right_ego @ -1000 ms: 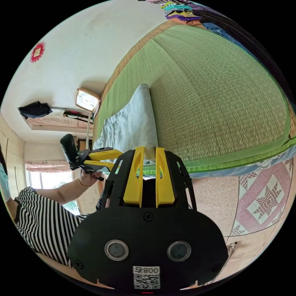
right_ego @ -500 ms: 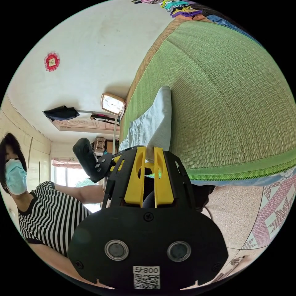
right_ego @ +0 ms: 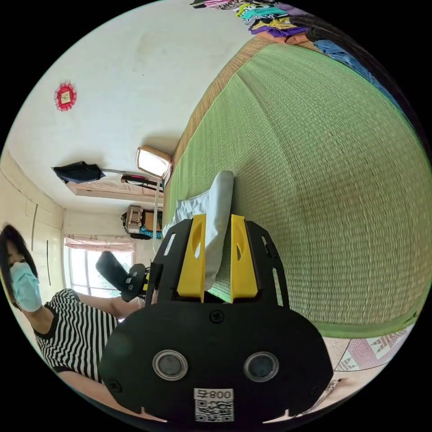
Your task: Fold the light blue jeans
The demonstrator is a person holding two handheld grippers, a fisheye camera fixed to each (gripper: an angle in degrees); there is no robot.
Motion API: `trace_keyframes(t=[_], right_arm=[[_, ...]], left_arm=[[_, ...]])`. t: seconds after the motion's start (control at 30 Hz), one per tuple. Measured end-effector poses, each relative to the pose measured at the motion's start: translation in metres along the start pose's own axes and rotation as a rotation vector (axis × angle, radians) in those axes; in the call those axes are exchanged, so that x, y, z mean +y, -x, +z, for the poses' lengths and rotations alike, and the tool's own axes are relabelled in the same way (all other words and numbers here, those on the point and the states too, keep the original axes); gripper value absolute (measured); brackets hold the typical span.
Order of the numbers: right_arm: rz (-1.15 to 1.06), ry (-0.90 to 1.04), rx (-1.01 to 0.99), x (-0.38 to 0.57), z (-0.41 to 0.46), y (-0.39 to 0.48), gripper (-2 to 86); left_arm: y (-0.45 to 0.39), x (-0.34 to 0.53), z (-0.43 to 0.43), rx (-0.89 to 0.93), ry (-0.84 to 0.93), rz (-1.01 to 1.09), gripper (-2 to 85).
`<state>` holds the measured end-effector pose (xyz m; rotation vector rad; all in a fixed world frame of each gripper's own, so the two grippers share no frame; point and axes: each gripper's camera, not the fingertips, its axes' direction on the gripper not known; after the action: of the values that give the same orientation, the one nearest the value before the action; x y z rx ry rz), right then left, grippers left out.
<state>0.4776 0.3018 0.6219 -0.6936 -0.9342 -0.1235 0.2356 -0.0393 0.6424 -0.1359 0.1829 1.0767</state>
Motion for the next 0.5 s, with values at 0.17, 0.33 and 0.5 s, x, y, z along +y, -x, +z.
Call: trace_keyframes(t=[0.17, 0.33, 0.5], right_arm=[[0.01, 0.09, 0.033, -0.038, 0.028, 0.004, 9.7], [0.023, 0.139, 0.052, -0.05, 0.044, 0.008, 7.4], [0.058, 0.103, 0.009, -0.034, 0.036, 0.004, 4.1]], left_arm=[[-0.005, 0.011, -0.01, 0.004, -0.011, 0.014, 3.5], [-0.01, 0.024, -0.02, -0.012, -0.018, 0.041, 3.4], [-0.008, 0.042, -0.033, 0.032, -0.031, 0.038, 3.3]])
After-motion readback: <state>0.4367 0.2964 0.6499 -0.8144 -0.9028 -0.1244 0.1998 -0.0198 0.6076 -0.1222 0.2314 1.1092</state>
